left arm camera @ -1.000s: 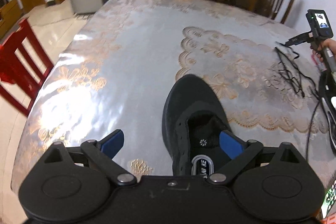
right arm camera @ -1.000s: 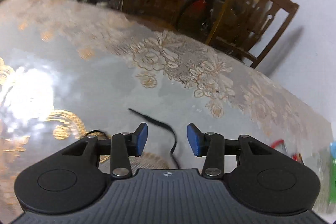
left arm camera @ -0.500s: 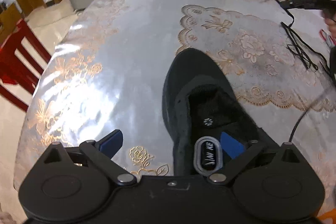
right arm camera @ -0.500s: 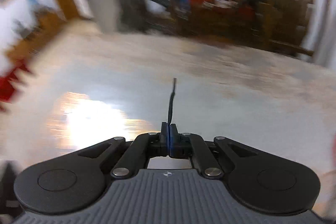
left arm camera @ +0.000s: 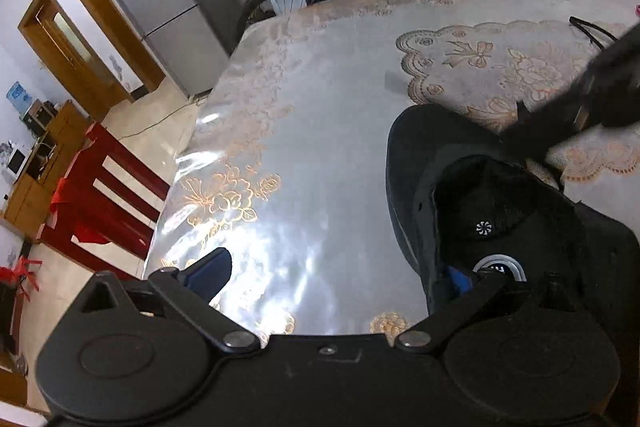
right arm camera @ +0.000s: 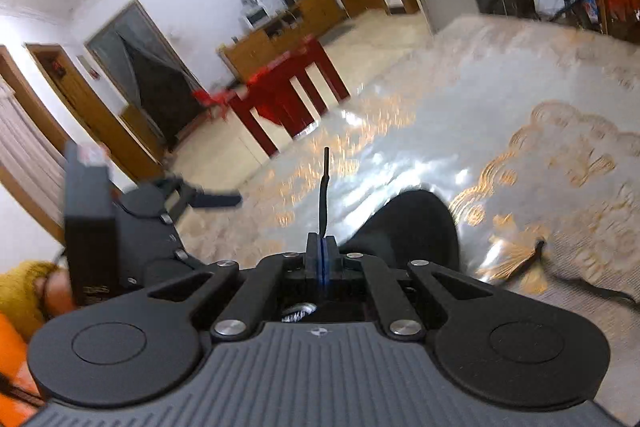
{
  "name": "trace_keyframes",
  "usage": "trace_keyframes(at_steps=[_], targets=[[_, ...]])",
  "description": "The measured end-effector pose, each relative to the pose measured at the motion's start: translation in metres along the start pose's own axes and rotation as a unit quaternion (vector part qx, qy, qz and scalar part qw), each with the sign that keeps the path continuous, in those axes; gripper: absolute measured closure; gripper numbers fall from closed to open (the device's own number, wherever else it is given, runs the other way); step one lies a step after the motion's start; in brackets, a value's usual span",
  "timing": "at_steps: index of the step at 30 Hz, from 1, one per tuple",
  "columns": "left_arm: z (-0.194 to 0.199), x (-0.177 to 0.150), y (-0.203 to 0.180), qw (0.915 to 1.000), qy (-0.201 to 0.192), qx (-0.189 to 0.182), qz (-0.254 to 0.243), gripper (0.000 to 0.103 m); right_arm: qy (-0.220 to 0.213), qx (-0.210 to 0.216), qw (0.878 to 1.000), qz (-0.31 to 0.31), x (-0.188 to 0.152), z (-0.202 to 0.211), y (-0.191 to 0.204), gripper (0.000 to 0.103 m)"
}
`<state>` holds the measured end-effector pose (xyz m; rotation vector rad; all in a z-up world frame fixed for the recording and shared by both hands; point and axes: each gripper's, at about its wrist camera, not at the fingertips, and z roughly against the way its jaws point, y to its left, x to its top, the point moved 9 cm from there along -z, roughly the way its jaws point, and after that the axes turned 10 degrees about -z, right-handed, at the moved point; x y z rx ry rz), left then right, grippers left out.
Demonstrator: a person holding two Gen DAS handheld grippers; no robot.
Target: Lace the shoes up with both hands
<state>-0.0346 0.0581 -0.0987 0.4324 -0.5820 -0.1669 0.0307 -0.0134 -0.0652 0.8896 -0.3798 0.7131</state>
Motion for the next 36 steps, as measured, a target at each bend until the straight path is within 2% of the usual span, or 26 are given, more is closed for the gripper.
trace_keyframes(at_steps=[6,9,10,11,14,16,17,20,23,25,29,32,36], targets=[[-0.012,0.007,0.014,0.9991,-0.033,-0.002,-0.026,0.000,0.044,-0.083,0.995,0.032,0.004,-0.041,0.010,0.100],[-0.019,0.011,0.019,0.9981,-0.046,-0.002,-0.041,0.000,0.070,-0.108,0.991,0.043,0.014,-0.054,0.008,0.099],[-0.021,0.013,0.021,0.9976,-0.051,-0.003,-0.047,0.001,0.080,-0.118,0.989,0.043,0.015,-0.057,0.006,0.094],[-0.023,0.014,0.023,0.9971,-0.056,-0.003,-0.052,0.001,0.084,-0.130,0.987,0.047,0.017,-0.058,0.006,0.085],[-0.022,0.012,0.023,0.9963,-0.067,-0.005,-0.054,0.001,0.080,-0.163,0.981,0.068,0.023,-0.057,0.010,0.077],[-0.019,0.009,0.023,0.9966,-0.069,-0.016,-0.042,0.001,0.073,-0.170,0.980,0.068,0.031,-0.056,0.010,0.067],[-0.018,0.008,0.023,0.9968,-0.069,-0.024,-0.034,0.001,0.073,-0.171,0.980,0.066,0.034,-0.058,0.009,0.066],[-0.016,0.002,0.024,0.9964,-0.066,-0.052,-0.010,0.001,0.082,-0.183,0.978,0.066,0.042,-0.071,0.003,0.067],[-0.015,-0.002,0.025,0.9963,-0.064,-0.058,-0.003,0.001,0.106,-0.192,0.973,0.075,0.038,-0.085,-0.003,0.069],[-0.016,-0.002,0.027,0.9964,-0.064,-0.055,-0.004,0.001,0.117,-0.197,0.971,0.075,0.036,-0.088,-0.007,0.075],[-0.020,-0.005,0.030,0.9964,-0.061,-0.059,0.005,0.001,0.131,-0.192,0.972,0.033,0.036,-0.087,-0.015,0.077],[-0.022,-0.005,0.033,0.9969,-0.056,-0.056,0.008,0.001,0.143,-0.191,0.970,0.037,0.035,-0.084,-0.015,0.082],[-0.023,-0.007,0.035,0.9968,-0.055,-0.058,0.009,0.001,0.164,-0.189,0.966,0.058,0.030,-0.079,-0.012,0.081]])
